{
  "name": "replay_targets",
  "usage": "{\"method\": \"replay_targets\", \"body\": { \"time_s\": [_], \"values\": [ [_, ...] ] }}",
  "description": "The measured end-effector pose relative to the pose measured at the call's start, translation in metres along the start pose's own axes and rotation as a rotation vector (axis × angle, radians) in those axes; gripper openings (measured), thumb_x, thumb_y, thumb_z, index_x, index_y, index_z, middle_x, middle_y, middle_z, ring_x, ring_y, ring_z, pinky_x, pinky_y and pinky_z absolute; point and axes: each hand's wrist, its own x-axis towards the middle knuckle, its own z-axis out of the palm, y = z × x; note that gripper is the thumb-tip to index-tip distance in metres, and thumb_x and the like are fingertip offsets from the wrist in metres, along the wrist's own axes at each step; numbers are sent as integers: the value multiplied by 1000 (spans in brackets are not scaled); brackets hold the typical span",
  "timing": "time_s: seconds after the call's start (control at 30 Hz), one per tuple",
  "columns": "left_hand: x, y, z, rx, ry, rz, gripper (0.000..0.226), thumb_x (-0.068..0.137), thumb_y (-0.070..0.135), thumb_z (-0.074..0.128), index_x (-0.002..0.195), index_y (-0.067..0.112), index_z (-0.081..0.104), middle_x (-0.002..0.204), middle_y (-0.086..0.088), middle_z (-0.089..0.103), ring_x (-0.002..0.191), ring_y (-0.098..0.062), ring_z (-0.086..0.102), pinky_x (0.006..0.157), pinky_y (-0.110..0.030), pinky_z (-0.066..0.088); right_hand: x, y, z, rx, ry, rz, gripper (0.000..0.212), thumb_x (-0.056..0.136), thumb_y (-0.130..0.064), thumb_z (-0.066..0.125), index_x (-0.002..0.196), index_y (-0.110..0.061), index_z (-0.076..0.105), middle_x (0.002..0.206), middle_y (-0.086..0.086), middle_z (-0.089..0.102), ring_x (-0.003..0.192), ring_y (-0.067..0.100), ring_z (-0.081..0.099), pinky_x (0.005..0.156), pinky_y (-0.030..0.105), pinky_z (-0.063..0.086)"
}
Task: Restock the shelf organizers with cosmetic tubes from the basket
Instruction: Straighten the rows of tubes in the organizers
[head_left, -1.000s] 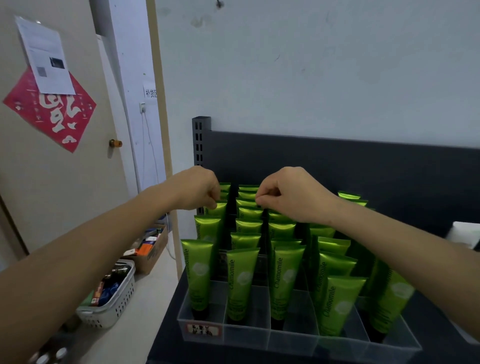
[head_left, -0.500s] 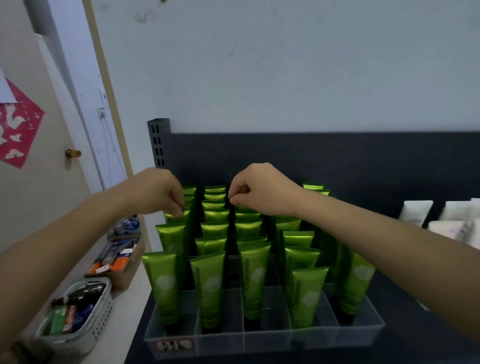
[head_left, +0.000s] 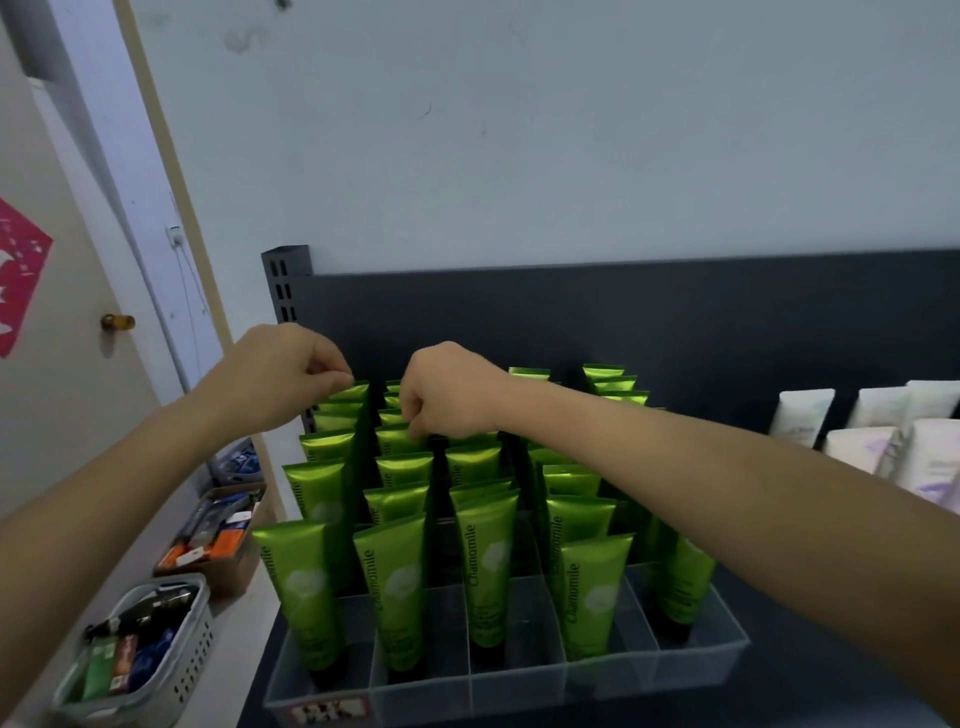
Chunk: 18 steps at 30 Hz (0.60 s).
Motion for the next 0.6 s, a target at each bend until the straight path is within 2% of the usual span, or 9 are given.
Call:
{"method": "replay_targets", "body": {
  "time_s": [0.2, 0.3, 0.37, 0.43, 0.5, 0.6],
  "values": [
    [-2, -3, 4, 3, 60, -9, 14, 89, 24, 62, 94, 17, 74, 77, 10, 60, 67, 7, 48, 58, -11, 29, 1, 2, 5, 17, 28, -9, 11, 81, -21, 72, 88, -13, 73, 90, -2, 66, 86, 18, 60, 72, 30, 50],
    [-2, -2, 5, 1, 57, -13, 14, 89, 24, 62, 94, 18, 74, 79, 10, 61, 69, 0, 51, 59, -11, 30, -1, 4, -1, 42, -24, -12, 21, 81, -28, 72, 91, -10, 75, 84, -9, 63, 81, 12, 59, 76, 31, 52],
    [-1, 0, 5, -2, 60, -18, 13, 88, 24, 63, 93, 18, 74, 79, 9, 62, 71, -5, 53, 60, -13, 32, -2, 8, -6, 84, 4, 5, 24, 82, -32, 71, 90, -10, 76, 88, -7, 68, 83, 12, 62, 79, 31, 52],
    [-1, -1, 6, -4, 51, -32, 12, 88, 23, 64, 92, 18, 74, 80, 8, 64, 75, -8, 55, 61, -16, 33, -1, 14, -10, 105, 96, 39, 20, 83, -29, 70, 88, -11, 76, 91, -3, 71, 86, 13, 63, 82, 34, 53],
    [-1, -3, 7, -13, 32, -49, 10, 87, 21, 65, 91, 18, 74, 81, 7, 65, 76, -9, 56, 61, -13, 32, 1, 21, -11, 125, 152, 72, 13, 82, -24, 70, 86, -13, 75, 91, -4, 70, 87, 13, 62, 84, 35, 53],
    [-1, -10, 10, -16, -7, -74, 9, 85, 21, 68, 90, 18, 75, 83, 6, 67, 74, -7, 55, 60, -7, 31, 2, 21, -9, 119, 104, 72, 11, 82, -22, 71, 88, -14, 75, 91, -3, 70, 87, 13, 63, 84, 34, 53]
  ]
}}
